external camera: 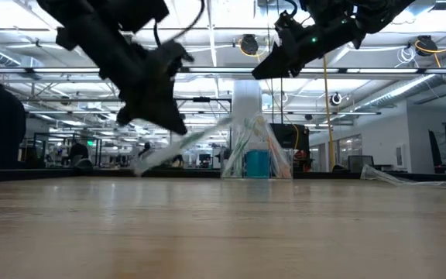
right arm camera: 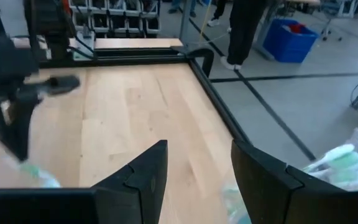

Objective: Pick & Place toothbrushing station
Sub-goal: Put the green toothbrush into the transparent organizer

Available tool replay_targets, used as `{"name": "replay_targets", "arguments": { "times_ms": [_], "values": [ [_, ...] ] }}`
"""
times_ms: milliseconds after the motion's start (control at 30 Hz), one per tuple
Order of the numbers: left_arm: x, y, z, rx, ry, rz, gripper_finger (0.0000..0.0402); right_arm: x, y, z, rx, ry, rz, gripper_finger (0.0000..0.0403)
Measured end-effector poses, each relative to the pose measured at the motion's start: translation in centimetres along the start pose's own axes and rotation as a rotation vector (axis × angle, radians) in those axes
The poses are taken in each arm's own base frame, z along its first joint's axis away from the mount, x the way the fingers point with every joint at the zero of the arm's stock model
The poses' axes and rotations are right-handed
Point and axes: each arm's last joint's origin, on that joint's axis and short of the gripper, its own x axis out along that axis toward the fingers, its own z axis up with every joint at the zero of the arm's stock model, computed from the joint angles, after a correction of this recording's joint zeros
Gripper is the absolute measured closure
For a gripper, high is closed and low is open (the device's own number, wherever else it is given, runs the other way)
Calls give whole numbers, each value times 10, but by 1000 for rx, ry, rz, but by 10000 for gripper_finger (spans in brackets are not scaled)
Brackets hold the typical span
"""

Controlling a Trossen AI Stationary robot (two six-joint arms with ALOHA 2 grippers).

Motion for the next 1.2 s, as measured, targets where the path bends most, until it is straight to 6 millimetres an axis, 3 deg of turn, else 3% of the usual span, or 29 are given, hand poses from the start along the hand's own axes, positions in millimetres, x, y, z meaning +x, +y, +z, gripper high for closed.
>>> {"name": "replay_targets", "arguments": {
  "times_ms": [133, 367, 633, 833, 1200],
  "values": [
    [-22, -1, 20, 175, -188, 62, 399, 0, 1, -2, 22, 17, 12, 232],
    [-39, -4, 40, 420, -378, 124, 400, 3, 2, -15, 64, 75, -39, 232],
    [-39, 9, 56, 450, -440, 183, 400, 0, 19, -42, 95, -234, 65, 232],
    [-38, 16, 65, 446, -460, 111, 400, 2, 34, -46, 111, -383, 145, 214],
    [-38, 18, 66, 424, -462, 105, 400, 33, 35, -22, 161, -436, 226, 139]
  ]
}}
